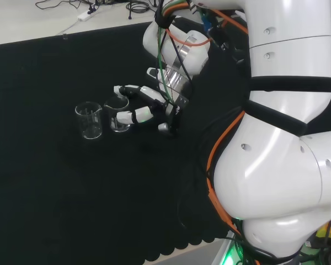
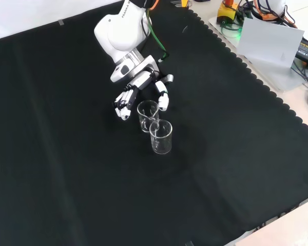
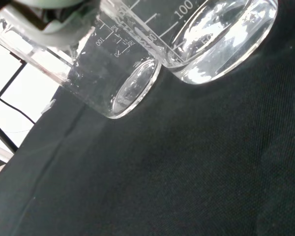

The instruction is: Pick up the beaker on the right.

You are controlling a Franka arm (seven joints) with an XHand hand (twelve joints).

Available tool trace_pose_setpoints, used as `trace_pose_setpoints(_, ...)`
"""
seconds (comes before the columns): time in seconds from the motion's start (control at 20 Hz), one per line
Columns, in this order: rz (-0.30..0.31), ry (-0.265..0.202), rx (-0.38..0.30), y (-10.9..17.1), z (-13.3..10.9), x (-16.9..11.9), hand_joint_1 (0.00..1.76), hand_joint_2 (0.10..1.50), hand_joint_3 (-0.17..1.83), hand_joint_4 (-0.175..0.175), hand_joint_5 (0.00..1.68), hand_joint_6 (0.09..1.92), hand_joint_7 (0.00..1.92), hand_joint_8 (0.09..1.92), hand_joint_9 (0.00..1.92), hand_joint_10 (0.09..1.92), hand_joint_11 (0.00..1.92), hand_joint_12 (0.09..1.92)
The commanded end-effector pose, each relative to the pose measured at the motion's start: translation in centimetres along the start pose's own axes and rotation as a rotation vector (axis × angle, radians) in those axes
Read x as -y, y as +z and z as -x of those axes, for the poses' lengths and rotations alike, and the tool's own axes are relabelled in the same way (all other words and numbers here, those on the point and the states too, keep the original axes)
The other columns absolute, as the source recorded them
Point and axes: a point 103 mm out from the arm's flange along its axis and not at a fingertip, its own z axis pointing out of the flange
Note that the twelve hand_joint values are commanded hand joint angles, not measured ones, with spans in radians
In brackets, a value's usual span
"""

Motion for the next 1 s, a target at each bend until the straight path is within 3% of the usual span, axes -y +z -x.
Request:
trace_pose_setpoints(0.05,0.021,-0.025,-0.053,0.53,0.00,-0.38,0.81,0.53,0.59,-0.023,0.40,0.09,0.30,0.56,0.38,0.57,0.00,1.14)
trace_pose_setpoints(1.0,0.013,-0.027,-0.025,0.78,-0.78,-1.21,0.84,0.53,0.61,-0.023,0.47,0.09,0.36,0.56,0.43,0.56,0.00,1.19)
